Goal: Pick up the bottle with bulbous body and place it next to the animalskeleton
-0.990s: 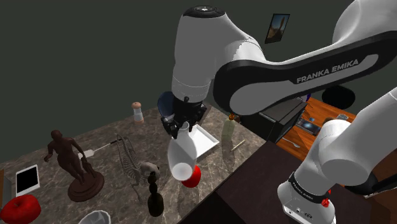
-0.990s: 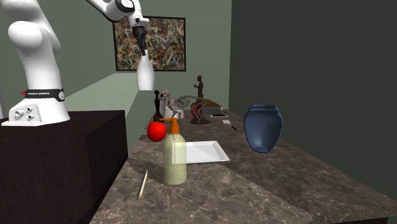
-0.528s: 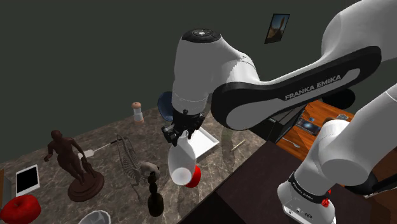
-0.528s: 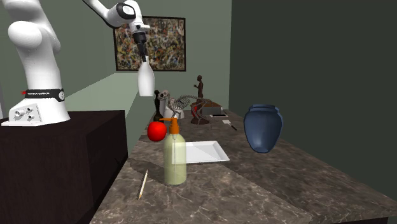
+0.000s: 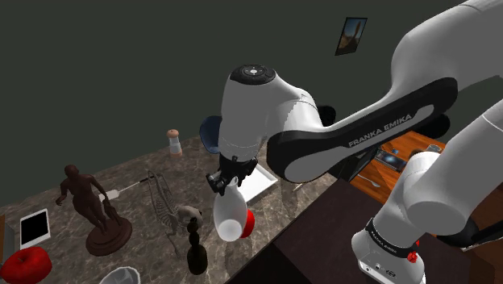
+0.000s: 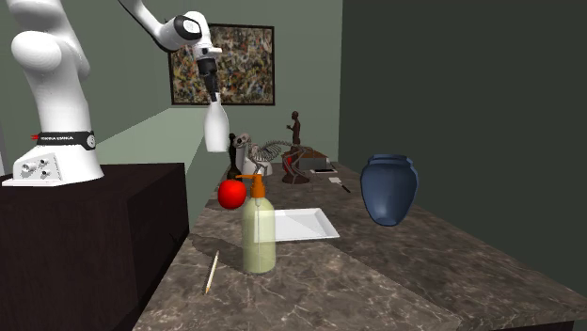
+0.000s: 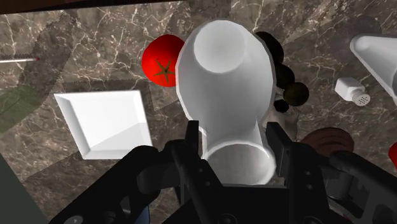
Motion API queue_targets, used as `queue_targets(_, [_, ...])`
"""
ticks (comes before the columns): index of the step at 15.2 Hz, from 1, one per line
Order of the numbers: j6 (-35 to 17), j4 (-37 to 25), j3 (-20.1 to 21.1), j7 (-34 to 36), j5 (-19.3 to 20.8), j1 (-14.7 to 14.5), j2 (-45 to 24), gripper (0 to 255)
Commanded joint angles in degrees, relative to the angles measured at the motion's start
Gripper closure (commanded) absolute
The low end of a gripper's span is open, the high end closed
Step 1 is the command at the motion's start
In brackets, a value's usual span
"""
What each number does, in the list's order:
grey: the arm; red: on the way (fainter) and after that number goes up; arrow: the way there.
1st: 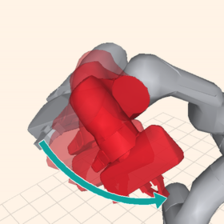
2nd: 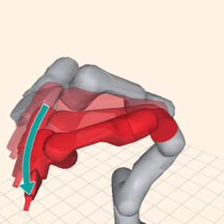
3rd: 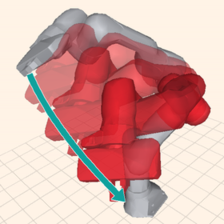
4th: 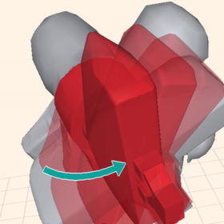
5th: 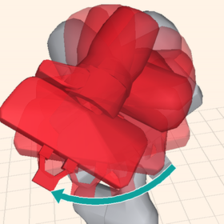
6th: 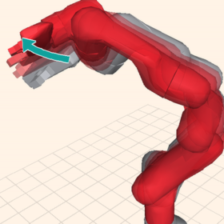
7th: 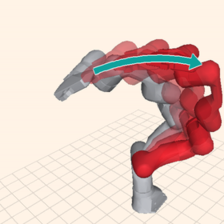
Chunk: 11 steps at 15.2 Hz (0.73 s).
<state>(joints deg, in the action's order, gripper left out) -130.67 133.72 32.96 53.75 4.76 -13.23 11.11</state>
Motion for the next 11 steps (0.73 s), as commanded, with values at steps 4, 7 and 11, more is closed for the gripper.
queue_targets(4, [-4.1,2.1,0.7,2.0,2.0,0.5,-2.4,255])
queue_targets(7, [-6.3,3.1,1.1,3.4,3.6,0.8,-4.0,255])
queue_targets(11, [-9.3,4.2,1.6,5.7,6.2,1.3,-6.4,255])
